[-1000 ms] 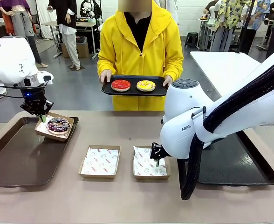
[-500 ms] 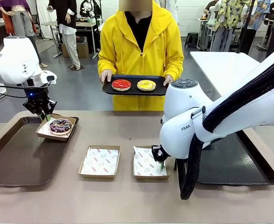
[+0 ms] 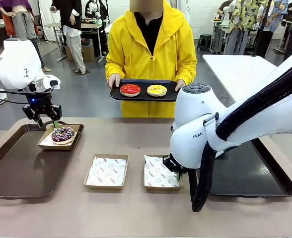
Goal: Individually package the donuts and arrange them on the tray.
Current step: Place the picked Paper togo box on the Handle tray while simultaneously picking up another Paper togo box from the table with the other hand.
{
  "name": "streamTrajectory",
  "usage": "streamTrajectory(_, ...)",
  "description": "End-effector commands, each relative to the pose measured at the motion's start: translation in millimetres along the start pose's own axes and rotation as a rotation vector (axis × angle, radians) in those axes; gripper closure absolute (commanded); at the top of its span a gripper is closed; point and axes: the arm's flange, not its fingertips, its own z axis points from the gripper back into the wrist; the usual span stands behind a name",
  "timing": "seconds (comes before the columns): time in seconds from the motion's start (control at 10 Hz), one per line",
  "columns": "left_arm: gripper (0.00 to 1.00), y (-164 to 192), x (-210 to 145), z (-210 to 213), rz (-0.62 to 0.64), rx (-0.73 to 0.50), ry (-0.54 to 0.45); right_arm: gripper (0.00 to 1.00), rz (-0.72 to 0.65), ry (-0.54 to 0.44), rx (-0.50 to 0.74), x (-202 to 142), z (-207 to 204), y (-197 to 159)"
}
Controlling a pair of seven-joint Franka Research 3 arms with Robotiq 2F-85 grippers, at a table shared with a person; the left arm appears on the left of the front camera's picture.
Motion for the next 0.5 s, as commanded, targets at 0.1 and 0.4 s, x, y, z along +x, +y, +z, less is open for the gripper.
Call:
streamTrajectory(0.1, 0.00, 3.4, -4.8, 3.3, -0.020, 0.004, -0.013, 1.00, -0.011, -0.028, -0.017, 1.6, -4.4, 6.4)
streamTrajectory(0.4, 0.00, 5.5, -10.9, 10.3, -0.014, -0.021, -0.006, 1.00, -0.020, -0.013, -0.009, 3.5, 0.9, 6.3)
